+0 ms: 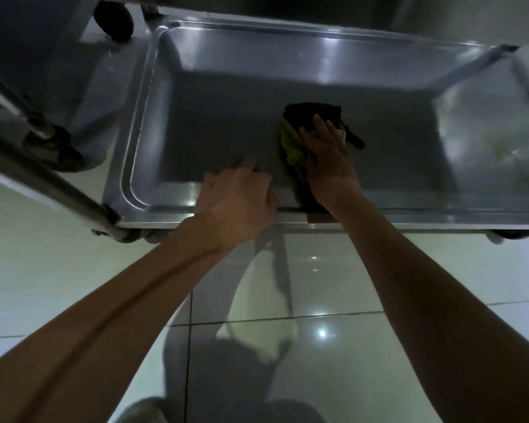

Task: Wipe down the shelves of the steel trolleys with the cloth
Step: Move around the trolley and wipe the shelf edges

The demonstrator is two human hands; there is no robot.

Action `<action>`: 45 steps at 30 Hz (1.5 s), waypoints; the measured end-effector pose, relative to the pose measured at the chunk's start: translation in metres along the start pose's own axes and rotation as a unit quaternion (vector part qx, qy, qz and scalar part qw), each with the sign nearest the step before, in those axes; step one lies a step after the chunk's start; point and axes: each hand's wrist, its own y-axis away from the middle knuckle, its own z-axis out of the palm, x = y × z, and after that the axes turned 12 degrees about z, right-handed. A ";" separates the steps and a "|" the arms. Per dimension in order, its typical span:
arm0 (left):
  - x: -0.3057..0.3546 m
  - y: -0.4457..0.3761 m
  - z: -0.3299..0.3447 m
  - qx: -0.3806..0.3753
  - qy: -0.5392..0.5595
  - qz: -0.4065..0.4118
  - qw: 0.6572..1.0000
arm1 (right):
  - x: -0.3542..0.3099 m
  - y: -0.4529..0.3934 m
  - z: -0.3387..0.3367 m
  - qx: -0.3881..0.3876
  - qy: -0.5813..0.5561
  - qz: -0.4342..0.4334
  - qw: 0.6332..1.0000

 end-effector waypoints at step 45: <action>-0.077 0.061 0.008 -0.053 -0.031 -0.018 0.998 | -0.193 -0.071 0.074 -0.126 -0.052 -0.207 0.969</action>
